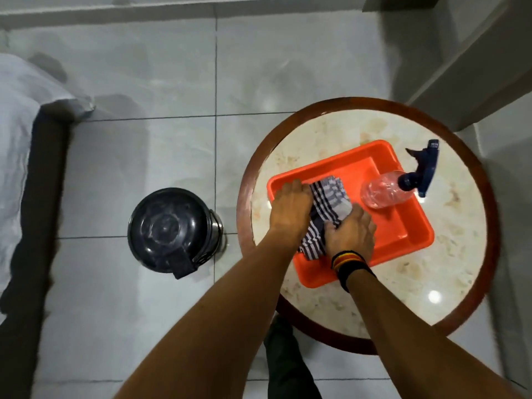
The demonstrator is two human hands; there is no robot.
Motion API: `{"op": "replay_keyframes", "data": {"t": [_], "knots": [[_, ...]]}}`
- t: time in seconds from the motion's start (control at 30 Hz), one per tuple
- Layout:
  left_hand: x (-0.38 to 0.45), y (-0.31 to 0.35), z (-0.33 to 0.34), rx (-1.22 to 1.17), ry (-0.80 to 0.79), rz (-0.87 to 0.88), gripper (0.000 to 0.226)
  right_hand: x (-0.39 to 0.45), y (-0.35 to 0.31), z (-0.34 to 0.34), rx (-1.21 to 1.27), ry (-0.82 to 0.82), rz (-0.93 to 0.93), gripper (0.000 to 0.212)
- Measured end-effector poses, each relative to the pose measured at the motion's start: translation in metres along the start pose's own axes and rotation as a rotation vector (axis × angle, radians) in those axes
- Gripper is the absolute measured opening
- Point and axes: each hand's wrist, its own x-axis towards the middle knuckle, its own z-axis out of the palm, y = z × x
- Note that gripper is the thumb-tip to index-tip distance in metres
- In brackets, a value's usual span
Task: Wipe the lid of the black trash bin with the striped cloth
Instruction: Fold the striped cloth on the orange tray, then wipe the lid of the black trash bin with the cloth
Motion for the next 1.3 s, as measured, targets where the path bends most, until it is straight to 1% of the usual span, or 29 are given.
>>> {"op": "replay_keyframes", "data": {"t": [0.07,0.13,0.2,0.27,0.33,0.43,0.57,0.67,0.77,0.93,1.03,1.1,1.17,1.2,1.23,1.27,1.3], "knots": [[0.0,0.004,-0.005,-0.034,0.024,0.015,0.04,0.006,0.001,-0.004,0.088,0.014,0.038,0.044],[-0.009,0.003,-0.015,-0.119,0.036,0.022,0.035,0.005,-0.004,-0.01,0.23,0.032,0.077,0.025],[-0.023,0.0,-0.031,-0.23,0.099,0.02,0.029,-0.002,-0.016,-0.022,0.359,0.098,0.067,0.017],[-0.04,-0.009,-0.053,-0.329,0.163,-0.003,0.025,-0.014,-0.034,-0.037,0.46,0.149,0.014,0.017],[-0.055,-0.024,-0.075,-0.392,0.213,-0.039,0.023,-0.027,-0.058,-0.05,0.5,0.158,-0.034,0.021],[-0.082,-0.058,-0.108,-0.51,0.314,-0.106,0.024,-0.052,-0.106,-0.063,0.525,0.123,-0.128,0.021],[-0.126,-0.13,-0.129,-0.652,0.405,-0.251,0.024,-0.1,-0.181,-0.051,0.441,0.04,-0.27,0.021],[-0.157,-0.194,-0.112,-0.728,0.412,-0.385,0.021,-0.13,-0.224,-0.011,0.344,-0.044,-0.322,0.029],[-0.179,-0.252,-0.069,-0.862,0.383,-0.537,0.016,-0.15,-0.248,0.047,0.253,-0.139,-0.385,0.031],[-0.181,-0.3,0.028,-1.168,0.303,-0.802,0.017,-0.148,-0.257,0.145,0.096,-0.289,-0.503,0.032],[-0.163,-0.316,0.086,-1.333,0.295,-0.895,0.014,-0.132,-0.254,0.208,0.0,-0.325,-0.581,0.035],[-0.155,-0.318,0.12,-1.307,0.273,-0.941,0.022,-0.118,-0.252,0.242,-0.061,-0.363,-0.632,0.038],[-0.15,-0.315,0.147,-1.096,0.283,-1.0,0.023,-0.106,-0.254,0.271,-0.108,-0.407,-0.715,0.045],[-0.148,-0.312,0.159,-0.955,0.29,-1.045,0.031,-0.102,-0.255,0.284,-0.14,-0.419,-0.777,0.051],[-0.147,-0.309,0.166,-0.841,0.282,-1.095,0.048,-0.1,-0.255,0.294,-0.193,-0.42,-0.859,0.06],[-0.144,-0.308,0.174,-0.796,0.25,-1.154,0.073,-0.097,-0.254,0.306,-0.276,-0.41,-0.963,0.069],[-0.142,-0.307,0.179,-0.818,0.19,-1.205,0.102,-0.096,-0.251,0.314,-0.369,-0.384,-1.082,0.077]]}}
